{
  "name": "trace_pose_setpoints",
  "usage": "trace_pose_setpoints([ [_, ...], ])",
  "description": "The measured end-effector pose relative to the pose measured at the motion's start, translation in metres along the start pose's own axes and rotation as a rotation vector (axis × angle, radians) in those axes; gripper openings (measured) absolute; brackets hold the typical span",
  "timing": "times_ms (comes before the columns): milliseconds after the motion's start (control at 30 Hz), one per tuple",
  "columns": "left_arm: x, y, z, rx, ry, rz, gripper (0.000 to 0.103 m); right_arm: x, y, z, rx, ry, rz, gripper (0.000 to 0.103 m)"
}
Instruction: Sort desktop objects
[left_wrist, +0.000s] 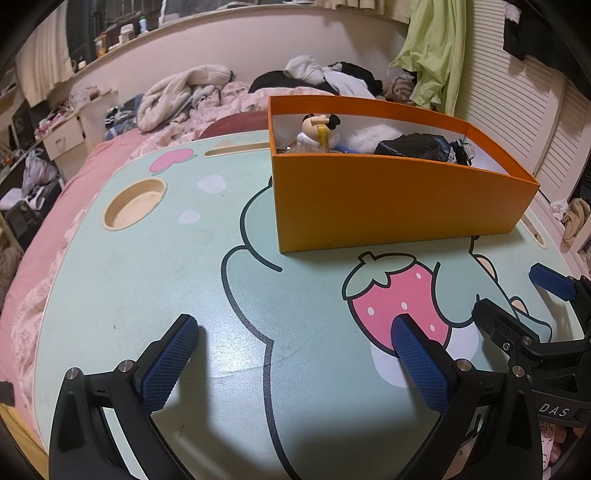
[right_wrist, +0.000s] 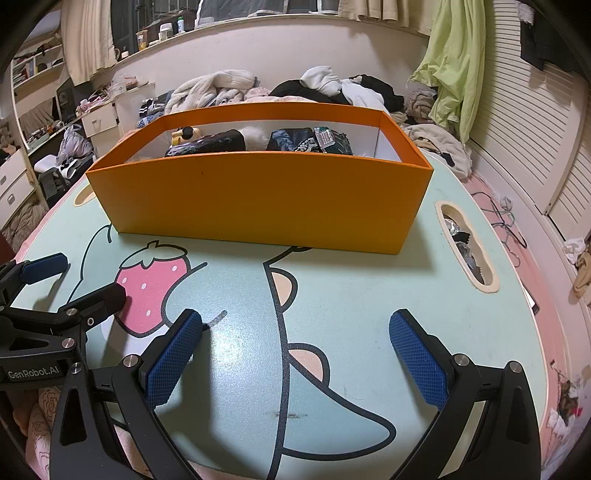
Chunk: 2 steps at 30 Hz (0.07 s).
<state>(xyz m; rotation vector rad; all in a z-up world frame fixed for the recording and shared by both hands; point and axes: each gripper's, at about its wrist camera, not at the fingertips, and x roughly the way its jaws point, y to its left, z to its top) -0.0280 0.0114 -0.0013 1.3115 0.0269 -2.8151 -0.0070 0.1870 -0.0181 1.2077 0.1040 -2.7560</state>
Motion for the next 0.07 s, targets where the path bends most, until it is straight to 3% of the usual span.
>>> trace_pose_setpoints([
  [67, 0.0015, 0.0002, 0.0028, 0.000, 0.000, 0.000, 0.103, -0.0003, -0.0008, 0.0006, 0.000, 0.000, 0.000, 0.101],
])
